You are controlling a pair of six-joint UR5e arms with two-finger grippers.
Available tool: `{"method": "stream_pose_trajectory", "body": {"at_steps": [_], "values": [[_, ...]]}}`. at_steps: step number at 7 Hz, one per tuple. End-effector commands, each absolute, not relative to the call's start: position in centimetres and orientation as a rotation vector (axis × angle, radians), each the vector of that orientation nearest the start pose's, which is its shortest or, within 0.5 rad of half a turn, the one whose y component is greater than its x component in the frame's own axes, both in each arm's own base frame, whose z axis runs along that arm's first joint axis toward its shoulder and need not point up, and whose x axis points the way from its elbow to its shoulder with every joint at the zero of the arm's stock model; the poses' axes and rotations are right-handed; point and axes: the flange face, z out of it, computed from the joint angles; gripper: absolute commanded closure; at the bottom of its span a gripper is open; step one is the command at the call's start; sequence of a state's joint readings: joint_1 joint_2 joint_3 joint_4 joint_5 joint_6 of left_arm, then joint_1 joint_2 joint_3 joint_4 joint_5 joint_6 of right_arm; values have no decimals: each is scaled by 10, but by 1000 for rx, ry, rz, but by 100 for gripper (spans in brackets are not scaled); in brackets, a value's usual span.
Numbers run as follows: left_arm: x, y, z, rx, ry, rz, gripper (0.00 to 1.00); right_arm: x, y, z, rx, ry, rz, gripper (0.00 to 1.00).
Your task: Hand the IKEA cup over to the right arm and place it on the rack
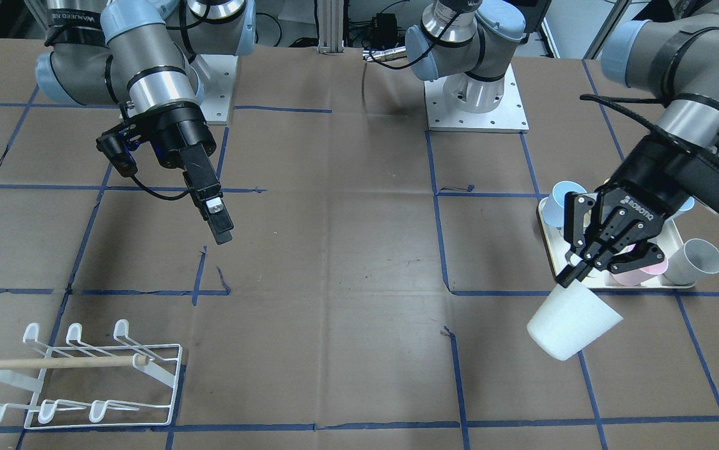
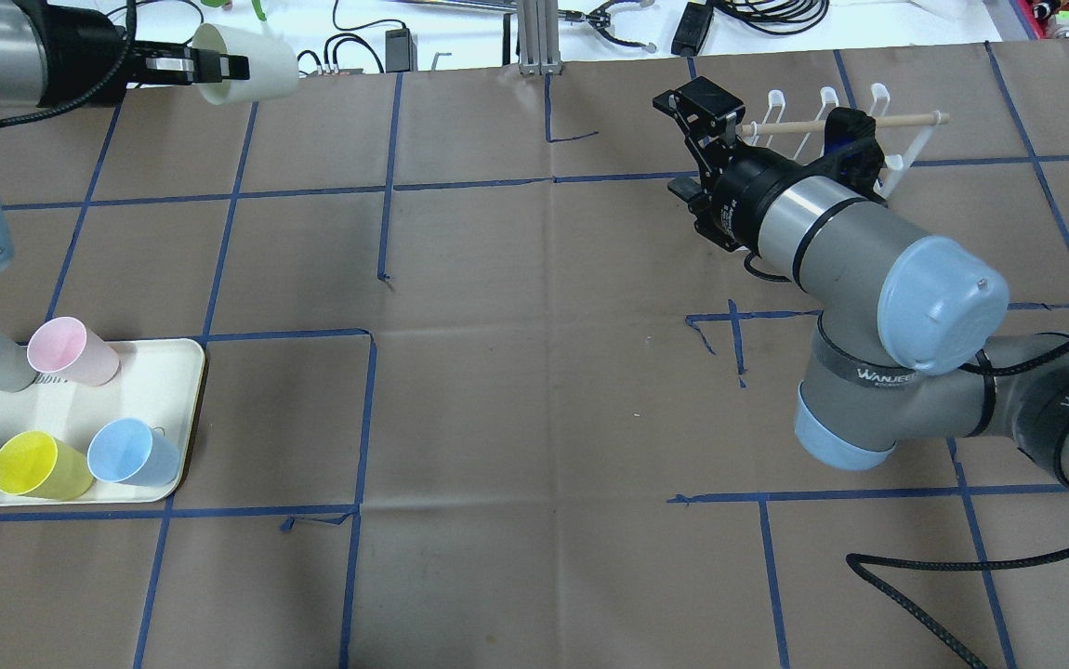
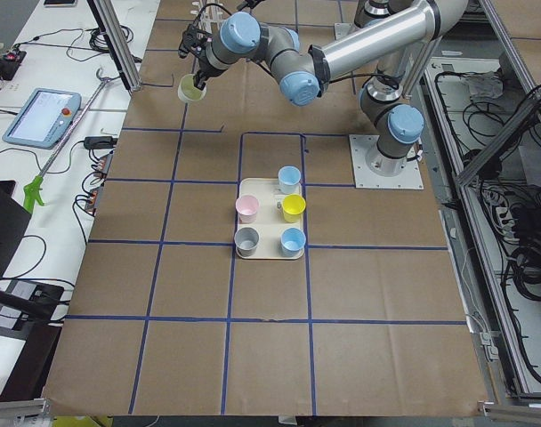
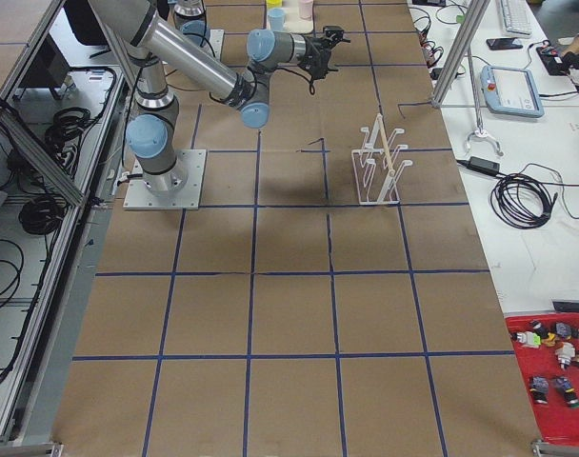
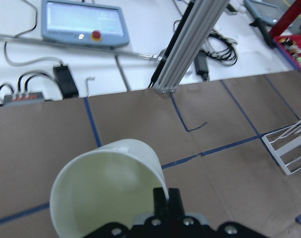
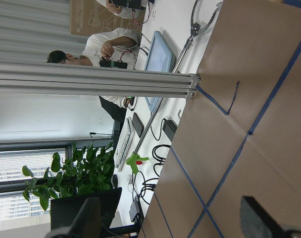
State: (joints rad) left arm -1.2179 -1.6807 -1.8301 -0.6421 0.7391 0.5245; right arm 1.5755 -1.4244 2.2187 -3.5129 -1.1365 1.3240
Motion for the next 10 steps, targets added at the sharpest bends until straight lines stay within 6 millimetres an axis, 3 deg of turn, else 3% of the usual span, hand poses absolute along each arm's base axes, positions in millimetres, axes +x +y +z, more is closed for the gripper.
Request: {"method": "stream_pose_trajectory", "body": {"at_steps": [1, 3, 5, 7, 10], "values": [[-39, -551, 397, 981, 3092, -1846, 100, 178, -463, 342, 966, 1705, -791, 0], [-75, -552, 341, 1339, 2893, -2145, 100, 181, -463, 335, 1006, 1645, -743, 0], [-111, -542, 304, 1510, 2758, -2264, 99, 182, -462, 336, 998, 1640, -744, 0], [-133, -521, 291, 1443, 2769, -2377, 97, 187, -460, 338, 957, 1640, -710, 0], [-158, -514, 287, 1506, 2772, -2372, 95, 187, -461, 330, 922, 1617, -746, 0]]}}
